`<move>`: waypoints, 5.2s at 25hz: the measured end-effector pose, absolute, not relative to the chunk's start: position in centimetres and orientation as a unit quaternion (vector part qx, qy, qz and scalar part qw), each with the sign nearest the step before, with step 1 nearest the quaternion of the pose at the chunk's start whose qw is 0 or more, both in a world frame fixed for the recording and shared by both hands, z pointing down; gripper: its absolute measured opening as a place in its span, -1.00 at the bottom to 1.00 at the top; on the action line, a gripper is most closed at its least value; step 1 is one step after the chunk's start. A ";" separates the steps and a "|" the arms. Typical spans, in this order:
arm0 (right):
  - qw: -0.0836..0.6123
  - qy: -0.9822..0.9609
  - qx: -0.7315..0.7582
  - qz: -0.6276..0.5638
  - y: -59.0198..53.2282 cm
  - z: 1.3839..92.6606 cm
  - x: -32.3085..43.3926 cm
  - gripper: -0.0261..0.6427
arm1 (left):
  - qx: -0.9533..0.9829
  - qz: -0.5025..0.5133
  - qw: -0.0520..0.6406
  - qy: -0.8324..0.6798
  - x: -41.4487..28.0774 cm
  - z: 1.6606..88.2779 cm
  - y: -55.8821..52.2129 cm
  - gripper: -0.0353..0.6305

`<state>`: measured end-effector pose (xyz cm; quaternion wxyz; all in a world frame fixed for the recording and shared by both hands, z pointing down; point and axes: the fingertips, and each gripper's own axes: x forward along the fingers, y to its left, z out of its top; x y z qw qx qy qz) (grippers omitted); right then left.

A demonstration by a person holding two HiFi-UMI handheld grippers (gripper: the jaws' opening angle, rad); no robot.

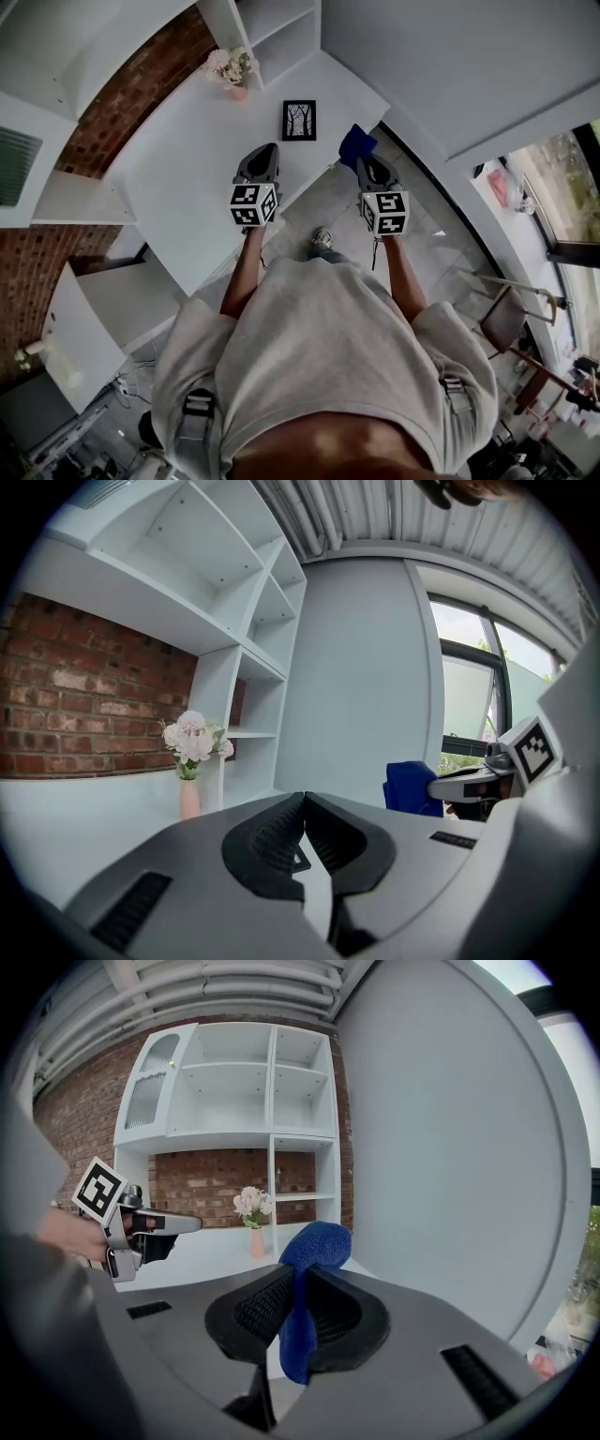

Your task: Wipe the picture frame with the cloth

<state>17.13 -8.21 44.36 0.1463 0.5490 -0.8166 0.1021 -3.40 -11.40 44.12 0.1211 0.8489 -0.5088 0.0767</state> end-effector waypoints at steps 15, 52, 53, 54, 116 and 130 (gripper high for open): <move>0.163 -0.839 0.507 0.112 -16.2 46.0 16.1 -0.75 | 0.823 0.099 0.157 -0.537 -4.4 47.7 -16.7 -0.84; 0.227 -0.798 0.518 0.207 -24.5 55.7 12.1 -0.75 | 0.842 0.241 0.249 -0.414 -3.1 64.3 -23.3 -0.84; 0.230 -0.797 0.517 0.210 -24.5 55.8 12.0 -0.75 | 0.842 0.242 0.251 -0.412 -3.0 64.6 -23.3 -0.84; 0.231 -0.796 0.517 0.212 -24.5 55.8 12.0 -0.75 | 0.841 0.245 0.253 -0.411 -3.0 64.9 -23.3 -0.84; 0.522 -0.806 0.220 -0.172 -29.4 63.4 3.8 -0.75 | 0.839 0.256 0.264 -0.401 -2.3 67.2 -23.1 -0.84; 0.514 -0.816 0.215 -0.153 -25.1 63.7 4.1 -0.75 | 0.839 0.254 0.261 -0.404 -2.3 67.0 -23.1 -0.84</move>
